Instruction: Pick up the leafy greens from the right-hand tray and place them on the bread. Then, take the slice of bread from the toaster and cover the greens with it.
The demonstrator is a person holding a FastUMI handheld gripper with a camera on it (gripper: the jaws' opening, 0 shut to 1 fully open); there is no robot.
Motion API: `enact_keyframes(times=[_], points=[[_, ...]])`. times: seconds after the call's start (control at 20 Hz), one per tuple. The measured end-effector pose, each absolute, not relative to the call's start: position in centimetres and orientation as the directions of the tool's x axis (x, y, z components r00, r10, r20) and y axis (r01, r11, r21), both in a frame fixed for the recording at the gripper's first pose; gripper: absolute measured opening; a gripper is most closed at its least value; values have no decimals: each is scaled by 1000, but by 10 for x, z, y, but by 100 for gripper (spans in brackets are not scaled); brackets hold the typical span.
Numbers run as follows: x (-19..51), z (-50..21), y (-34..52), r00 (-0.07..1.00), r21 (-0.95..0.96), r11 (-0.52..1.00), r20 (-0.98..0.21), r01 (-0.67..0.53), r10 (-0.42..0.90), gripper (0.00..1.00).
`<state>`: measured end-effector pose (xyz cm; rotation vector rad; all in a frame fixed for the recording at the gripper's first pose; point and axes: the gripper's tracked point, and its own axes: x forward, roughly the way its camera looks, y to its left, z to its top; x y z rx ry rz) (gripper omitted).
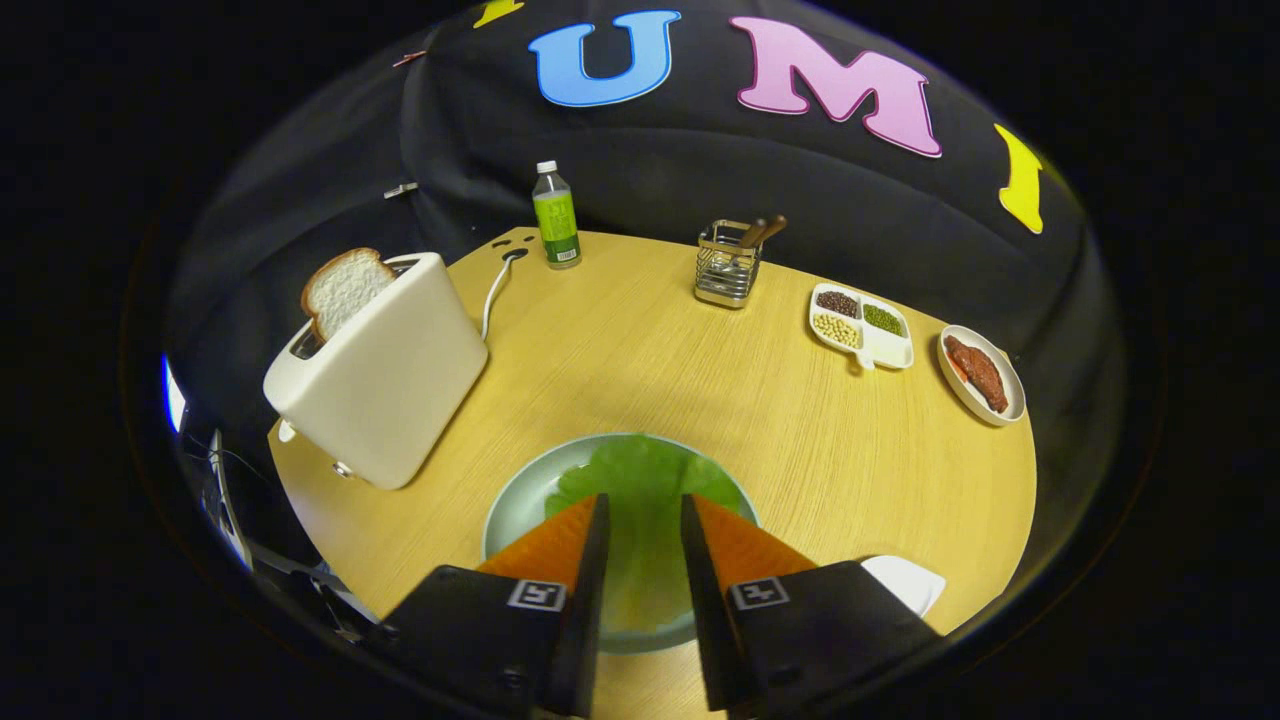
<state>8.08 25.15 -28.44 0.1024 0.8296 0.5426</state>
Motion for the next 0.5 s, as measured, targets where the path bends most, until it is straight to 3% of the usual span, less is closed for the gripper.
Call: enact_keyframes(times=[0.2,0.5], points=[[77,-271,259,553,340,837,-634,-429,541,100],[79,-199,267,635,394,793,-475,-466,609,99]])
